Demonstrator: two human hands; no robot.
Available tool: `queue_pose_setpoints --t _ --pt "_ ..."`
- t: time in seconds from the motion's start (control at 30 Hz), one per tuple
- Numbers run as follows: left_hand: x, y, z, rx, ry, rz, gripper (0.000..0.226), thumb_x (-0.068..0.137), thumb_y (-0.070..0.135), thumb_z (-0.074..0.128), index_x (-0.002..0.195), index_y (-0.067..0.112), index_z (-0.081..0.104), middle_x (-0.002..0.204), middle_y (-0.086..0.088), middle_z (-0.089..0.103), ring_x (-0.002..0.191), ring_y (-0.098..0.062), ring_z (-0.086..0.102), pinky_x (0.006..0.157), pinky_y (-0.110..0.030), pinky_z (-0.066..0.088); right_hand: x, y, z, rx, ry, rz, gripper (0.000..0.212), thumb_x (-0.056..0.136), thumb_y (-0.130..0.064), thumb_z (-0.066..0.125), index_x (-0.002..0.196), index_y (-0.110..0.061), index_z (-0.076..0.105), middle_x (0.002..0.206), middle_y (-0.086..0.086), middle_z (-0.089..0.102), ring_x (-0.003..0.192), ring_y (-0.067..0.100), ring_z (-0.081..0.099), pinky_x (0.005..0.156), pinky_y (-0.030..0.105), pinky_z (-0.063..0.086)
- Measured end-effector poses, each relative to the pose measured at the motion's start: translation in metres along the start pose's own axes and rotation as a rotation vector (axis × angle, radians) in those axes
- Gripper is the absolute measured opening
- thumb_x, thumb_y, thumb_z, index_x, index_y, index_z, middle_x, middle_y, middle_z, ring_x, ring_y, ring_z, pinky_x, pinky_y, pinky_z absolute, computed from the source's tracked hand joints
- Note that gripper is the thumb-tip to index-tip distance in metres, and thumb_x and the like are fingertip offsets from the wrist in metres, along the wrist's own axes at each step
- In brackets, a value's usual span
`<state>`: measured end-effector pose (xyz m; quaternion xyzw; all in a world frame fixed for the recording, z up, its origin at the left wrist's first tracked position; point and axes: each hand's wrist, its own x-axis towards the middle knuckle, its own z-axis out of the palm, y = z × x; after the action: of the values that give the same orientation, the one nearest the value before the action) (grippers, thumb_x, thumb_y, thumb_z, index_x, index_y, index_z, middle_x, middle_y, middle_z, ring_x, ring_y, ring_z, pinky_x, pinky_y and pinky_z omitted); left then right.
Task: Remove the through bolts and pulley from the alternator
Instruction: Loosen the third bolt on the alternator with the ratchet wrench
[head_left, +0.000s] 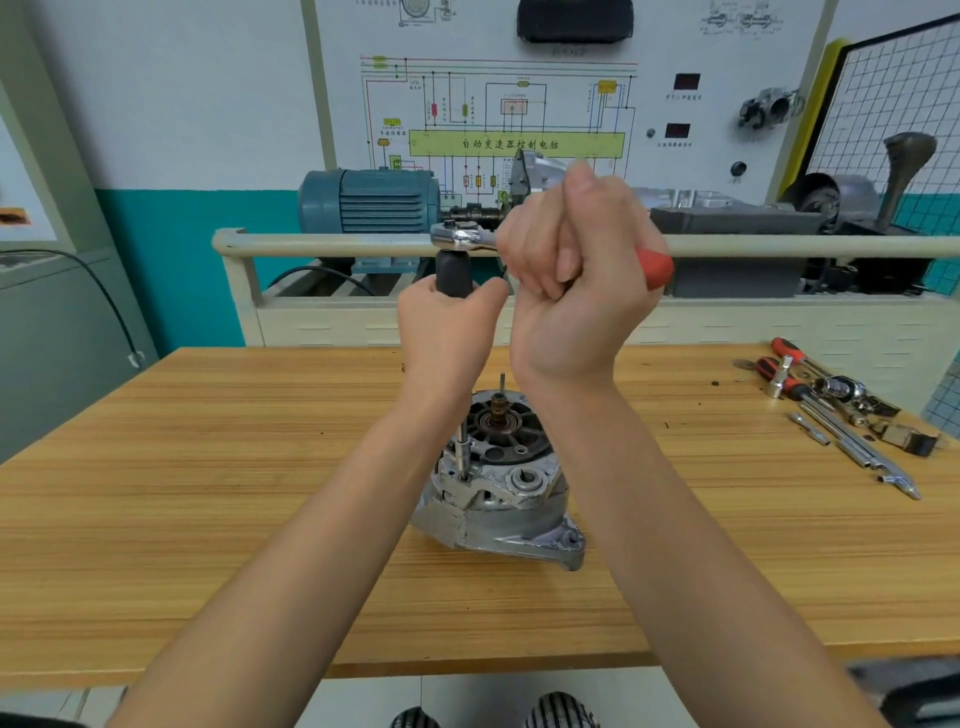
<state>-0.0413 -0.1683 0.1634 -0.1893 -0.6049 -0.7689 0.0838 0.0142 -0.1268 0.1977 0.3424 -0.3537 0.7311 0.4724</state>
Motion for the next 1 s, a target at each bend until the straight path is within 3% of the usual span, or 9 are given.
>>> queue_pose_setpoints --t 0.07,0.17,0.27,0.33,0.43,0.63,0.7,0.83,1.0 --pt "0.000 0.000 -0.004 -0.012 -0.041 -0.006 0.041 0.080 0.001 0.062 0.058 0.018 0.032 0.051 0.002 0.029 0.046 -0.012 0.023 0.043 -0.020 0.021 0.002 0.000 0.001 0.002 -0.012 0.001 0.041 0.083 0.001 0.041 0.048 -0.022 0.040 0.037 -0.004 0.030 0.036 0.011 0.024 0.047 0.027 0.020" --pt "0.002 0.003 -0.017 -0.090 -0.278 -0.056 0.039 0.081 -0.004 0.058 0.058 0.018 0.036 0.041 0.007 0.028 0.036 -0.009 0.022 0.038 -0.018 0.022 0.016 -0.004 -0.009 0.155 0.012 0.177 0.053 0.088 -0.004 0.038 0.037 -0.018 0.036 0.033 -0.005 0.026 0.034 0.010 0.018 0.043 0.026 0.018" --pt "0.008 0.006 -0.031 -0.196 -0.620 -0.120 0.037 0.080 0.005 0.057 0.050 0.019 0.040 0.037 0.008 0.028 0.031 -0.007 0.022 0.036 -0.017 0.023 0.030 -0.005 -0.025 0.451 0.164 0.447 0.061 0.095 -0.011 0.032 0.034 -0.018 0.033 0.032 -0.005 0.023 0.031 0.011 0.016 0.041 0.022 0.018" --pt "0.009 0.007 -0.031 -0.165 -0.712 -0.118 0.038 0.079 0.009 0.059 0.048 0.019 0.040 0.037 0.008 0.027 0.030 -0.007 0.021 0.036 -0.017 0.023 0.034 -0.005 -0.033 0.612 0.264 0.525 0.061 0.095 -0.014 0.033 0.034 -0.017 0.031 0.031 -0.004 0.022 0.028 0.010 0.020 0.040 0.020 0.017" --pt "0.008 0.003 -0.025 -0.122 -0.590 -0.102 0.045 0.086 0.002 0.060 0.050 0.019 0.037 0.039 0.008 0.026 0.031 -0.007 0.019 0.036 -0.017 0.020 0.032 -0.005 -0.034 0.571 0.283 0.475 0.062 0.096 -0.013 0.032 0.035 -0.017 0.032 0.032 -0.004 0.022 0.029 0.010 0.019 0.040 0.021 0.017" --pt "0.006 0.001 -0.010 0.013 -0.232 0.000 0.042 0.084 -0.001 0.063 0.056 0.017 0.037 0.040 0.009 0.032 0.035 -0.008 0.025 0.038 -0.015 0.023 0.000 0.001 0.000 -0.109 0.048 -0.023 0.043 0.084 -0.002 0.044 0.046 -0.022 0.040 0.041 -0.005 0.031 0.039 0.011 0.025 0.047 0.027 0.021" --pt "0.006 0.000 -0.011 0.025 -0.202 0.017 0.042 0.083 0.002 0.065 0.056 0.017 0.037 0.041 0.010 0.033 0.037 -0.007 0.026 0.037 -0.015 0.024 -0.003 0.004 0.007 -0.183 0.032 -0.075 0.038 0.082 0.000 0.046 0.052 -0.024 0.041 0.044 -0.006 0.033 0.040 0.010 0.025 0.048 0.026 0.022" --pt "0.007 0.003 -0.022 -0.032 -0.351 -0.022 0.044 0.090 0.008 0.061 0.056 0.016 0.035 0.040 0.005 0.029 0.036 -0.011 0.022 0.038 -0.019 0.024 0.013 -0.001 -0.004 0.101 0.023 0.125 0.047 0.084 -0.004 0.042 0.040 -0.018 0.035 0.034 -0.004 0.025 0.033 0.011 0.020 0.045 0.028 0.015" --pt "0.008 0.009 -0.029 -0.099 -0.605 -0.030 0.039 0.083 0.010 0.065 0.052 0.018 0.042 0.041 0.003 0.033 0.035 -0.013 0.027 0.041 -0.021 0.029 0.032 -0.003 -0.033 0.559 0.258 0.501 0.060 0.094 -0.013 0.033 0.034 -0.017 0.031 0.031 -0.004 0.021 0.028 0.011 0.019 0.039 0.020 0.018"
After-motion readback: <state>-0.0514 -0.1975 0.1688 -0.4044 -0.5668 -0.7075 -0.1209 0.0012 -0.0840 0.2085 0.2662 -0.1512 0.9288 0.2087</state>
